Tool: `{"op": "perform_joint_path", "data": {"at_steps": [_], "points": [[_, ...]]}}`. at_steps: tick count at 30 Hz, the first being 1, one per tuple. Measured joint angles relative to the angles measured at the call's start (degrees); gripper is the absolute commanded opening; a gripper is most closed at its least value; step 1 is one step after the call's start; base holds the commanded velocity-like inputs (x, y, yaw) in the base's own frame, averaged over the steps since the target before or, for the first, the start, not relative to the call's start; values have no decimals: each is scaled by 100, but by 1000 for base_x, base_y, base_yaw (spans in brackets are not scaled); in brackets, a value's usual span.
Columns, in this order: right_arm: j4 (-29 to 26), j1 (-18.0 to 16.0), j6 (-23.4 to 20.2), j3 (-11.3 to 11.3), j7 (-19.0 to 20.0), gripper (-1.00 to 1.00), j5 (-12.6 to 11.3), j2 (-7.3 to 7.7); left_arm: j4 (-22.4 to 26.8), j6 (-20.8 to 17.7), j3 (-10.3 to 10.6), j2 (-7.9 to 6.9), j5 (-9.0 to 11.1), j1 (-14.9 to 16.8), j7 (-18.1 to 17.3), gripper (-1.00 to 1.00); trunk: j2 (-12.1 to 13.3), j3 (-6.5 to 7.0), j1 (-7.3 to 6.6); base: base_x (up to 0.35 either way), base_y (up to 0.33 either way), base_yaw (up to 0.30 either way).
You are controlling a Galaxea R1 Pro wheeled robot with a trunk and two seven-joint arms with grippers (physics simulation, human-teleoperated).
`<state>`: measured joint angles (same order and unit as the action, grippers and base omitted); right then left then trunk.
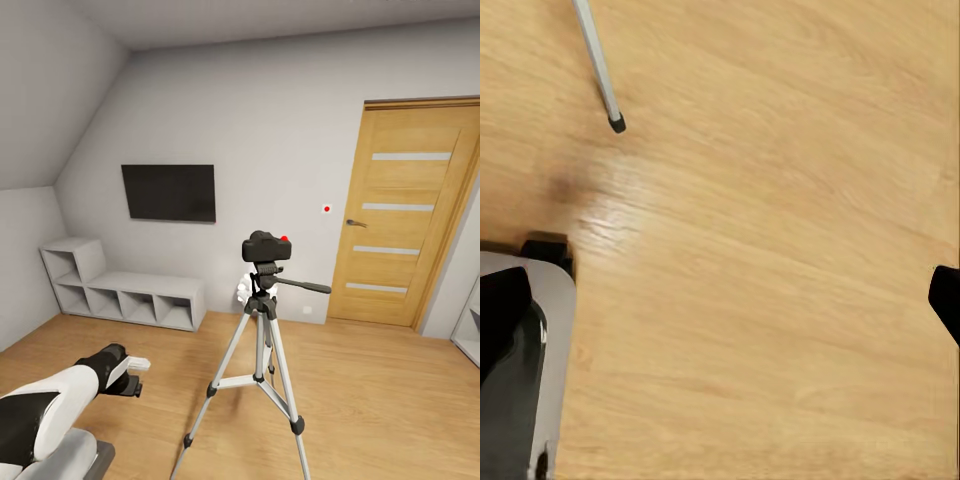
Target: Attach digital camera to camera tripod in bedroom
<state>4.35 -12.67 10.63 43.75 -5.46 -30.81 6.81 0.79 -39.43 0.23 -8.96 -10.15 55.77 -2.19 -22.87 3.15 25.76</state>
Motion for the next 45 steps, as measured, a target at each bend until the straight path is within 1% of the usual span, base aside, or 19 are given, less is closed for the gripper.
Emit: {"op": "perform_joint_path", "data": {"at_steps": [2,4,5,8,9,13,14,18,19,26,33,39,40,43,45], "points": [[0,34,-215,-4,0,100,1,0,0,1,0,30,1,-159,-2,100,0,0,0,0,0,0],[0,63,-345,-5,1,100,1,0,0,5,-4,92,2,-330,-3,100,0,0,0,0,0,0],[0,87,-392,-7,0,100,2,0,-1,4,-10,147,6,-452,0,100,-1,-1,0,0,0,0],[0,132,-436,-8,0,100,-2,0,0,4,-7,233,2,-632,2,100,-1,0,0,0,0,0],[0,152,-452,-8,0,100,-3,0,-2,3,-9,272,4,-737,3,100,-1,-1,0,0,0,0],[1,183,-472,-8,0,100,-5,-2,-5,4,-5,319,1,-1022,-3,100,-1,0,0,0,0,0],[0,191,-477,-8,4,100,-5,-4,-8,8,-7,332,4,-1212,-8,100,-1,-1,-1,0,0,0],[0,195,-480,-8,7,100,-5,-7,-8,14,-6,350,3,-1493,-18,100,-1,0,0,0,0,0],[0,197,-481,-8,6,100,-5,-8,-8,30,-12,405,9,-1728,-21,100,-1,0,0,0,0,0],[-1,197,-484,-14,4,100,-6,-16,-8,199,-5,442,4,-2166,-20,100,-1,0,0,0,0,0],[0,224,-494,-16,0,100,-12,-17,-8,247,-5,447,3,-2545,-14,100,-1,0,0,0,0,0],[0,353,-498,-26,-1,100,-19,-28,-8,258,-5,449,4,-2872,-15,100,-1,0,0,0,0,0],[0,385,-498,-29,-1,100,-20,-33,-9,264,-6,453,5,-2975,-16,100,-1,-1,0,0,0,0],[0,446,-499,-32,-1,100,-22,-41,-8,266,-6,465,5,-3136,-18,100,-1,0,0,0,0,0],[0,476,-500,-33,-1,100,-22,-45,-8,266,-5,468,4,-3190,-19,100,-1,0,0,0,0,0]]}}
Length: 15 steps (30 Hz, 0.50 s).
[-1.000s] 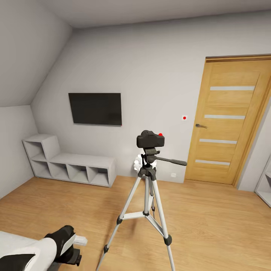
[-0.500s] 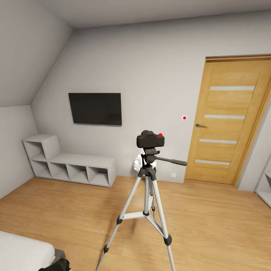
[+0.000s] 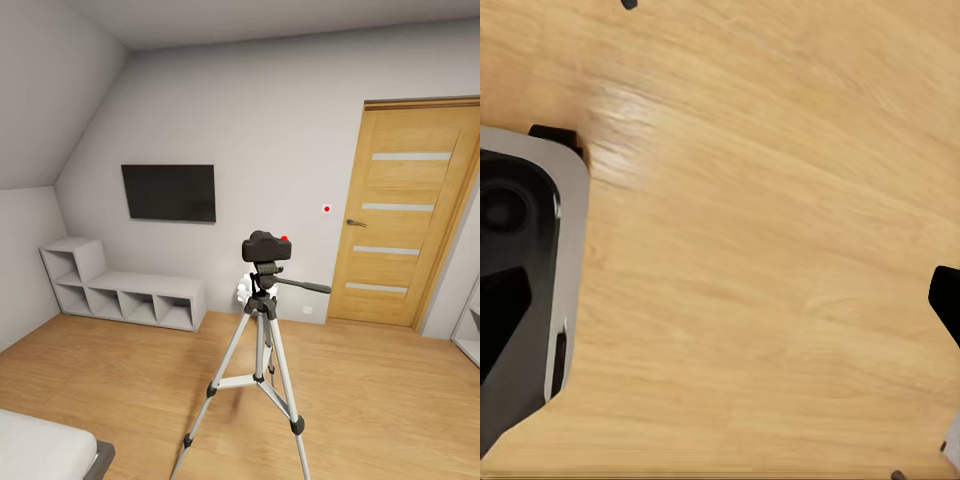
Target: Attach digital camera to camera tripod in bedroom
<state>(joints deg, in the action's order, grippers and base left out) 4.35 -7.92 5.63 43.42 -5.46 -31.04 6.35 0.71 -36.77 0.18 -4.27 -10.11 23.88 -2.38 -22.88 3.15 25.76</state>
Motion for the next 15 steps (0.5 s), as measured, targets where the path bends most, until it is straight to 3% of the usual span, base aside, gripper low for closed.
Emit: {"op": "perform_joint_path", "data": {"at_steps": [15], "points": [[0,184,-7,-9,-1,100,-1,-5,-8,99,0,6,-1,-601,5,100,0,-1,0,0,0,0]]}}
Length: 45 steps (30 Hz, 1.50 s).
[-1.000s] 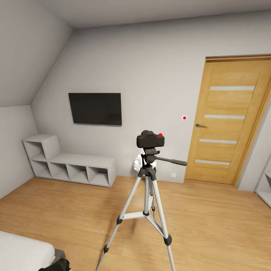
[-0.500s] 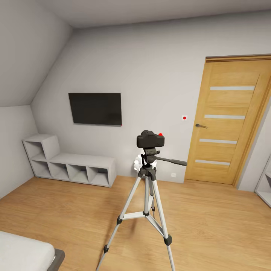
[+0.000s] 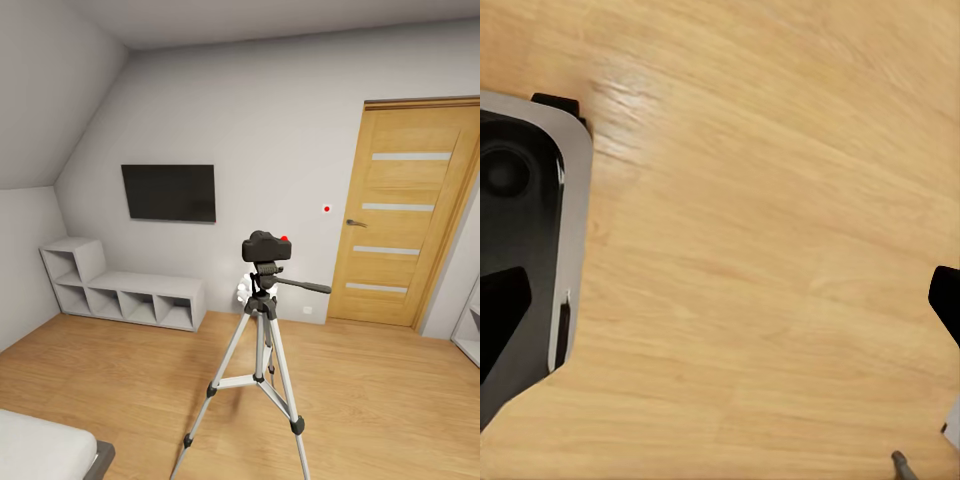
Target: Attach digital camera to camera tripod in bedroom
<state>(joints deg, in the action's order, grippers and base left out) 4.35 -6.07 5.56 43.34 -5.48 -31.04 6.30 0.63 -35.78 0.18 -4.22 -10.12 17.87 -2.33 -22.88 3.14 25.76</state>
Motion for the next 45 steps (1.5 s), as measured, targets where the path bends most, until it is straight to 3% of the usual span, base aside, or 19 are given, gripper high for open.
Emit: {"op": "perform_joint_path", "data": {"at_steps": [7,13,25,27,31,35,45], "points": [[2,4,0,-8,-2,100,-89,2,0,5,-2,62,-5,-298,-1,100,0,1,0,0,0,0],[0,3,-1,-9,-1,100,-209,1,0,13,-7,323,3,-607,1,100,0,1,0,0,0,0],[-1,4,31,-12,1,100,-257,-1,7,75,0,520,5,-742,3,100,0,1,0,0,0,0],[-4,4,50,-14,1,100,-260,-4,10,181,-2,529,6,-744,3,100,0,1,0,0,0,0],[-19,3,163,-5,22,100,-266,-17,16,970,-11,541,11,-748,11,100,0,1,0,0,0,0],[-24,3,240,9,27,100,-263,-17,16,1467,-27,544,40,-749,16,100,0,1,0,0,0,0],[-26,3,281,25,29,100,-260,-20,17,1788,-38,542,78,-750,18,100,0,1,0,0,0,0]]}}
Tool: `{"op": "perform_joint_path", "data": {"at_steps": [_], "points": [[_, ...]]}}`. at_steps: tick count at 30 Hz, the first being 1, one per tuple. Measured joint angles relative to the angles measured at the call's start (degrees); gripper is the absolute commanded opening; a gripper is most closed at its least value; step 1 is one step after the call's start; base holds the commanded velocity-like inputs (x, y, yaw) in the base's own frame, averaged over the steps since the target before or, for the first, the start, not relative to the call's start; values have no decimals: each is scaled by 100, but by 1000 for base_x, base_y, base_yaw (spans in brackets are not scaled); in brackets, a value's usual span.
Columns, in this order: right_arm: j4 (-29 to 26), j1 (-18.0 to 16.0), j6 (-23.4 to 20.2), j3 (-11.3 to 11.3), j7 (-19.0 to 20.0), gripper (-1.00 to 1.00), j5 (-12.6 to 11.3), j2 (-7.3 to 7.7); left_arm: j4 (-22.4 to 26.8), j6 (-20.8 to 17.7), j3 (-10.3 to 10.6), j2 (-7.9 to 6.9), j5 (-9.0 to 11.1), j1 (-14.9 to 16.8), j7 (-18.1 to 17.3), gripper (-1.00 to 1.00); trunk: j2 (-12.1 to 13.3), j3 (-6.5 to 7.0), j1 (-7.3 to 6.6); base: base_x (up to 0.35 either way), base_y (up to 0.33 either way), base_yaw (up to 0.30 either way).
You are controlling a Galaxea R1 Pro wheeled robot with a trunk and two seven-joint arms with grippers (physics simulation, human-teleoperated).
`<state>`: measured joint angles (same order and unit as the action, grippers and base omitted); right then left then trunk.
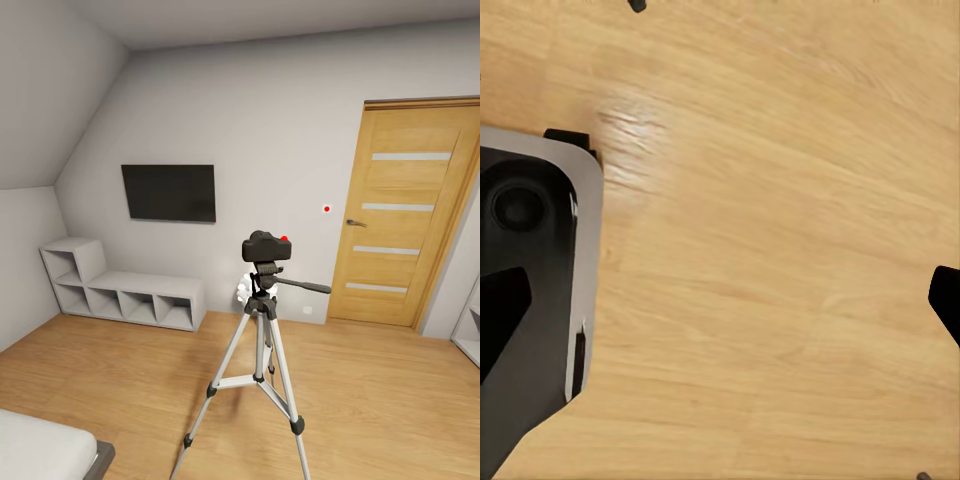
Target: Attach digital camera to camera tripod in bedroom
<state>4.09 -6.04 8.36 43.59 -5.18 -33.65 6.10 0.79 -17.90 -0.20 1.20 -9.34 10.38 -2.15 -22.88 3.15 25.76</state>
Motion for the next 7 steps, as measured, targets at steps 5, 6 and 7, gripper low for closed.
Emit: {"op": "perform_joint_path", "data": {"at_steps": [5,6,7], "points": [[0,1,2,0,0,100,0,1,0,16,-16,-29,4,0,0,100,0,0,0,0,0,0],[0,0,3,0,0,100,0,0,0,18,-22,-47,4,0,3,100,0,0,0,0,0,0],[0,0,3,0,0,100,0,0,0,19,-24,-57,6,0,4,100,0,0,0,0,0,0]]}}
